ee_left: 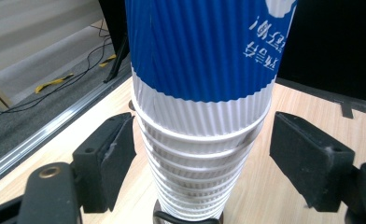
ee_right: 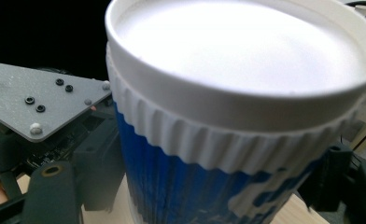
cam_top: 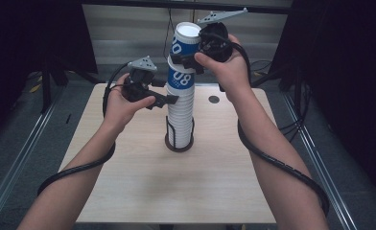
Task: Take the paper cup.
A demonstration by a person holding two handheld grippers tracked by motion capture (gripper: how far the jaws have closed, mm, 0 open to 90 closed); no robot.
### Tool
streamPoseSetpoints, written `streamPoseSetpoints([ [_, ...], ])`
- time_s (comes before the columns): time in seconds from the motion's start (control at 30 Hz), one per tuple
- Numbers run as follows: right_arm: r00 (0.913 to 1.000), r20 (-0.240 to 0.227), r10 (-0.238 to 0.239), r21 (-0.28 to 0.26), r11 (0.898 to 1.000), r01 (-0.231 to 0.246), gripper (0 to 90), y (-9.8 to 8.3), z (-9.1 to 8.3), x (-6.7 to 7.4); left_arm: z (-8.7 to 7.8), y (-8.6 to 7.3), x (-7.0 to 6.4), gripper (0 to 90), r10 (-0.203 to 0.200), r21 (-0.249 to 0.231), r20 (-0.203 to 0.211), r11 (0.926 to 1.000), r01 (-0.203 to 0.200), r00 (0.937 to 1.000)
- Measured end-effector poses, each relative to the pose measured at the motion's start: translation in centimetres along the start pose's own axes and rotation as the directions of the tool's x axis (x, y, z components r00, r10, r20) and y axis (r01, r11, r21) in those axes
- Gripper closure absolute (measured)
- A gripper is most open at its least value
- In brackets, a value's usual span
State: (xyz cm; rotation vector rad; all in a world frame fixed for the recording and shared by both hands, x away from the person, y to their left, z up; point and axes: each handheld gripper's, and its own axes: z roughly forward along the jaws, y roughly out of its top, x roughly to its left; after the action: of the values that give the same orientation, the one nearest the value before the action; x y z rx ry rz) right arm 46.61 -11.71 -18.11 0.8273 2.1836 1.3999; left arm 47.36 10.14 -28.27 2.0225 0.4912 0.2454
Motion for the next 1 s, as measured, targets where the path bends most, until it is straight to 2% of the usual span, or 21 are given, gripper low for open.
streamPoseSetpoints([
  [0.17, 1.0, -0.003, 0.008, -0.026, 1.0, -0.008, 21.8, 0.1, -0.2, 0.0, 0.0, -0.1, 0.0, 21.9, -0.002, 0.001, 0.002, 1.0, 0.002, 1.0],
  [0.53, 1.0, -0.001, 0.006, -0.03, 1.0, -0.006, 21.7, 0.4, -0.5, -0.2, 0.0, 0.0, -0.1, 21.7, 0.011, 0.012, -0.001, 0.9999, -0.011, 0.9999],
  [0.83, 0.9999, 0.013, 0.007, -0.034, 0.999, -0.007, 21.7, 0.4, -1.2, -0.4, -0.1, 0.0, -0.2, 20.7, 0.0, 0.009, -0.004, 1.0, 0.0, 1.0],
  [0.87, 0.9999, 0.015, 0.006, -0.034, 0.999, -0.005, 21.7, 0.4, -1.3, -0.5, -0.2, 0.0, -0.1, 20.5, 0.013, 0.016, -0.005, 0.9998, -0.013, 0.9999],
  [1.0, 0.9999, 0.015, 0.008, -0.033, 0.999, -0.008, 21.8, 0.3, -1.5, -0.7, -0.1, -0.2, -0.1, 20.2, -0.001, 0.017, -0.004, 0.9999, 0.001, 1.0],
])
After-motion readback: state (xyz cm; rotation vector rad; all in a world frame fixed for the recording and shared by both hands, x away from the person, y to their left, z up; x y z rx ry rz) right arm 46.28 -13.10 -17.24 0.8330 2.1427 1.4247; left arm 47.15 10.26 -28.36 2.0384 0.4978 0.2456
